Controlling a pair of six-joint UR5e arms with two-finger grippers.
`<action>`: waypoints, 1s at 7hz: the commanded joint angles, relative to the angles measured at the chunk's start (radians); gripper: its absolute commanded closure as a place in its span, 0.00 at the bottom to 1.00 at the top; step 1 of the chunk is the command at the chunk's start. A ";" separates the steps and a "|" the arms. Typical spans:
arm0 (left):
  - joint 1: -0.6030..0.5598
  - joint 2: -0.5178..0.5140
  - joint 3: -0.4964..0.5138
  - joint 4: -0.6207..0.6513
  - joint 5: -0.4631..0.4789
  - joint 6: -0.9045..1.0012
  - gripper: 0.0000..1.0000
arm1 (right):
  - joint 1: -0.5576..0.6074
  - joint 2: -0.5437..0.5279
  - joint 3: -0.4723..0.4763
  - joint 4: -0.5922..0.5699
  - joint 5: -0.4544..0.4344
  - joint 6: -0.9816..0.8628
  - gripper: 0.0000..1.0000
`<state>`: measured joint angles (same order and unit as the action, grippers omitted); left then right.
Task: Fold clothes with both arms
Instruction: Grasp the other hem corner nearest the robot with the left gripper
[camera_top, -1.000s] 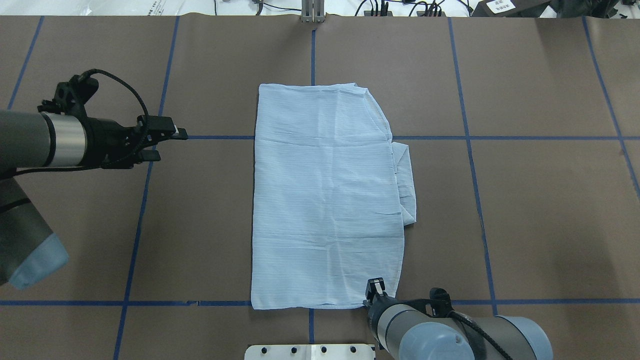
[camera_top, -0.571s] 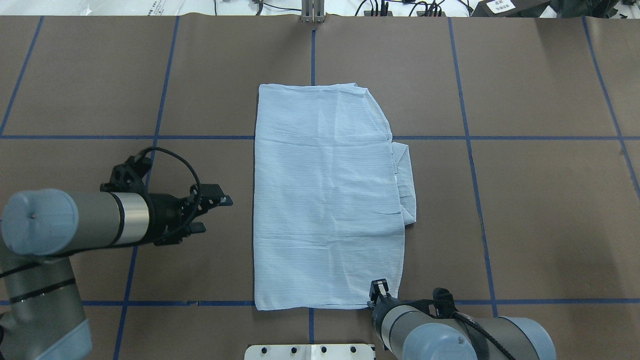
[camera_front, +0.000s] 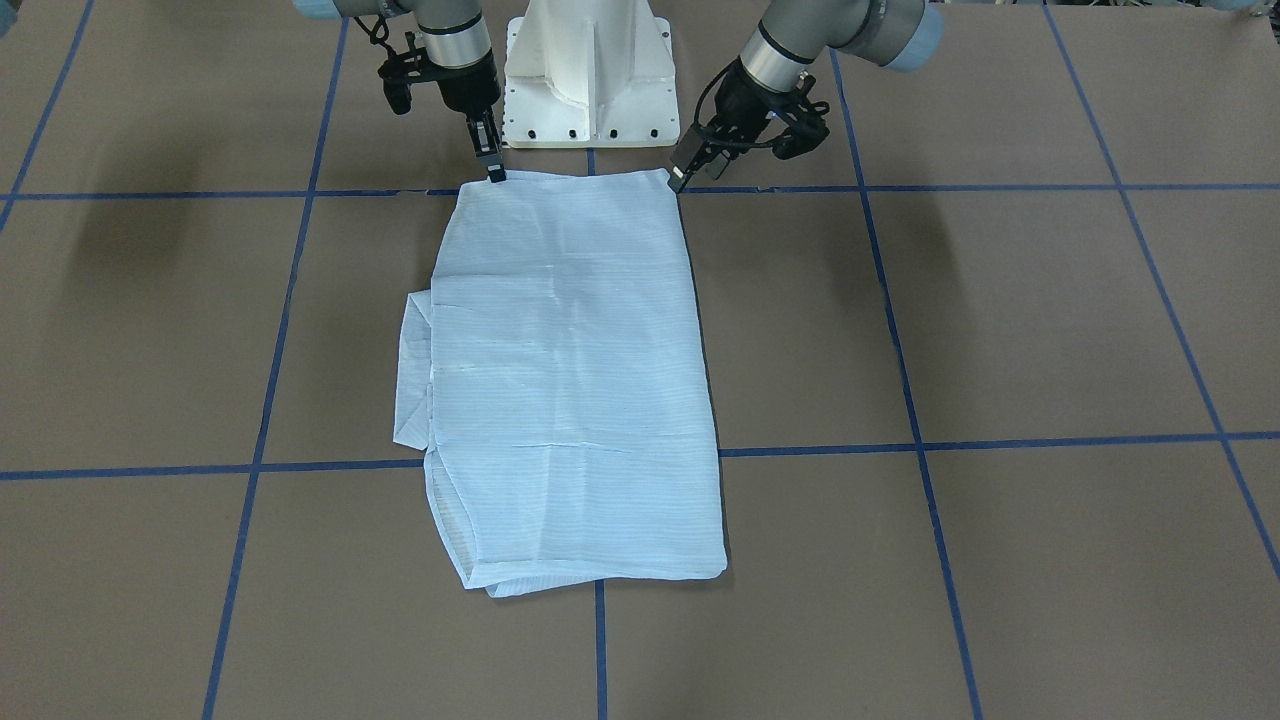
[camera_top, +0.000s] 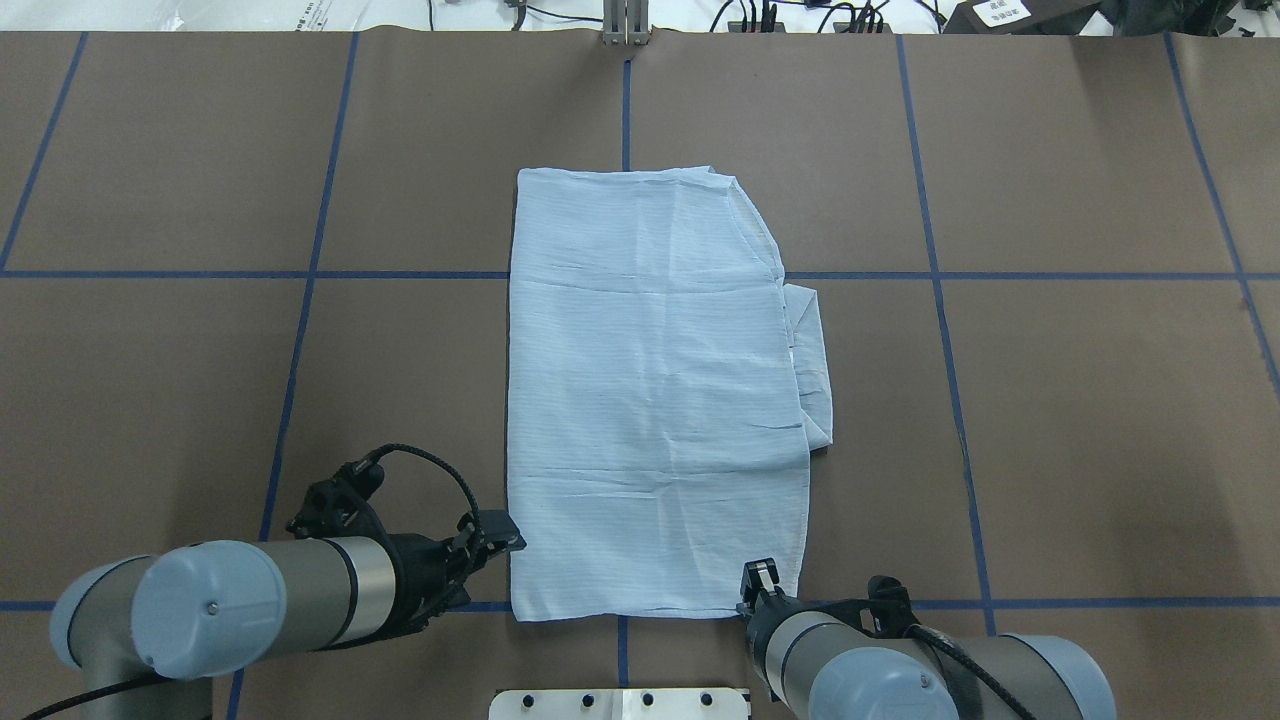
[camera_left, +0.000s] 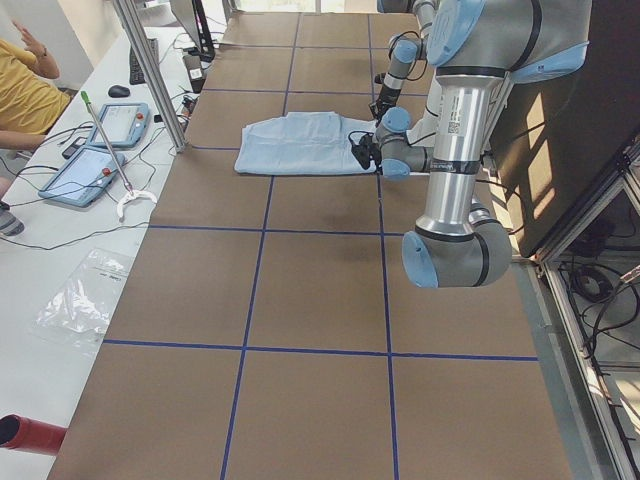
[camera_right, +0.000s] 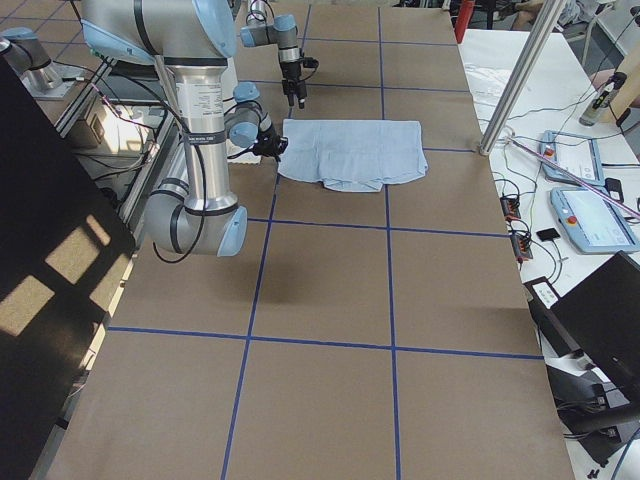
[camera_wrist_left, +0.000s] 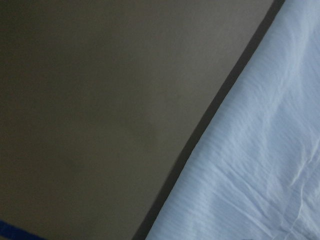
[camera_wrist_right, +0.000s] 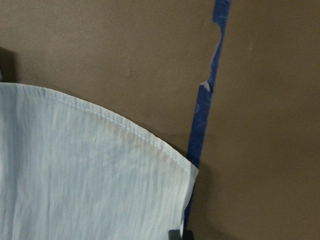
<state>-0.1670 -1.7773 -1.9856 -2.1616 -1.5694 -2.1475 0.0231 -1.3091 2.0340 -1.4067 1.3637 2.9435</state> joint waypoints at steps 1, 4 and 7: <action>0.066 -0.022 0.014 0.032 0.012 -0.052 0.15 | 0.000 0.001 0.008 0.000 0.000 -0.003 1.00; 0.067 -0.045 0.051 0.034 0.012 -0.054 0.20 | -0.003 -0.001 0.009 -0.003 0.000 -0.004 1.00; 0.057 -0.056 0.073 0.032 0.012 -0.041 0.22 | -0.005 -0.001 0.008 -0.003 0.000 -0.004 1.00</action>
<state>-0.1081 -1.8284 -1.9194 -2.1287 -1.5570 -2.1925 0.0188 -1.3100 2.0419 -1.4097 1.3637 2.9391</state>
